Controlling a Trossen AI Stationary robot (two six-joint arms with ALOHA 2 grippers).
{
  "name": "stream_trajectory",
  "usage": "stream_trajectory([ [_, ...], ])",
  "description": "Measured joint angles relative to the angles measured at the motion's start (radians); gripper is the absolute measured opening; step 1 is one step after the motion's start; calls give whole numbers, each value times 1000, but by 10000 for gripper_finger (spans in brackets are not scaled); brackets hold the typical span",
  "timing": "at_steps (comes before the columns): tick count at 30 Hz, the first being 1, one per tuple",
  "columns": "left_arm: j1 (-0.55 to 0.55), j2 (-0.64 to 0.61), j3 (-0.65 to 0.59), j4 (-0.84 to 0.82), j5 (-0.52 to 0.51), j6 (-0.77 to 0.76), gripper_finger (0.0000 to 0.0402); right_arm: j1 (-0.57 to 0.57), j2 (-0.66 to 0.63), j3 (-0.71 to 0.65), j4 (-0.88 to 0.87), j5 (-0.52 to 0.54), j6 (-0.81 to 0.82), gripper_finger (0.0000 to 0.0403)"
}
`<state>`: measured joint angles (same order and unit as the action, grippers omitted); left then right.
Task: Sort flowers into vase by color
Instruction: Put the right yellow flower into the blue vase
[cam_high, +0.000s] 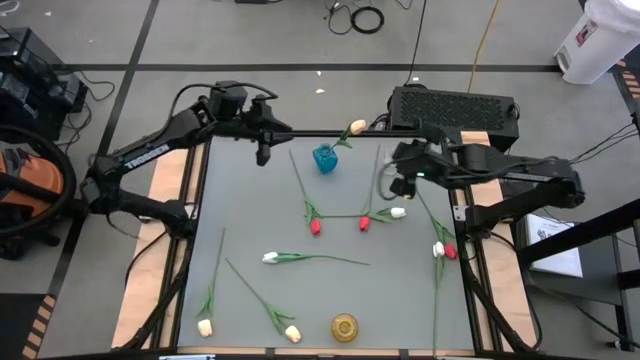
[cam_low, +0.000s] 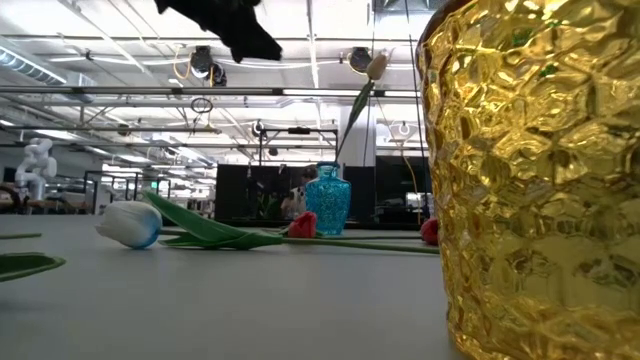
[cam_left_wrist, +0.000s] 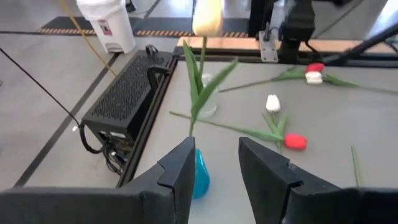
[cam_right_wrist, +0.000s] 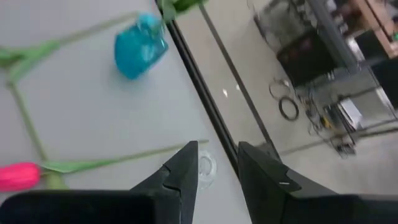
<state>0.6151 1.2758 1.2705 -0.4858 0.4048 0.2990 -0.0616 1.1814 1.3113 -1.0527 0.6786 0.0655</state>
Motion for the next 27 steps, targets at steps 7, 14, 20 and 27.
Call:
stream_trajectory([
  [7,1,-100,0,-200,-65,48,130,78,-210,0,5,0,46,105],
  [14,1,-175,0,-352,-70,48,130,144,-379,0,-13,0,79,105],
  [20,7,-254,-86,-370,-83,55,130,163,-492,-62,-47,1,95,105],
  [27,54,-359,-221,-302,-108,33,130,163,-665,-301,65,0,129,105],
])
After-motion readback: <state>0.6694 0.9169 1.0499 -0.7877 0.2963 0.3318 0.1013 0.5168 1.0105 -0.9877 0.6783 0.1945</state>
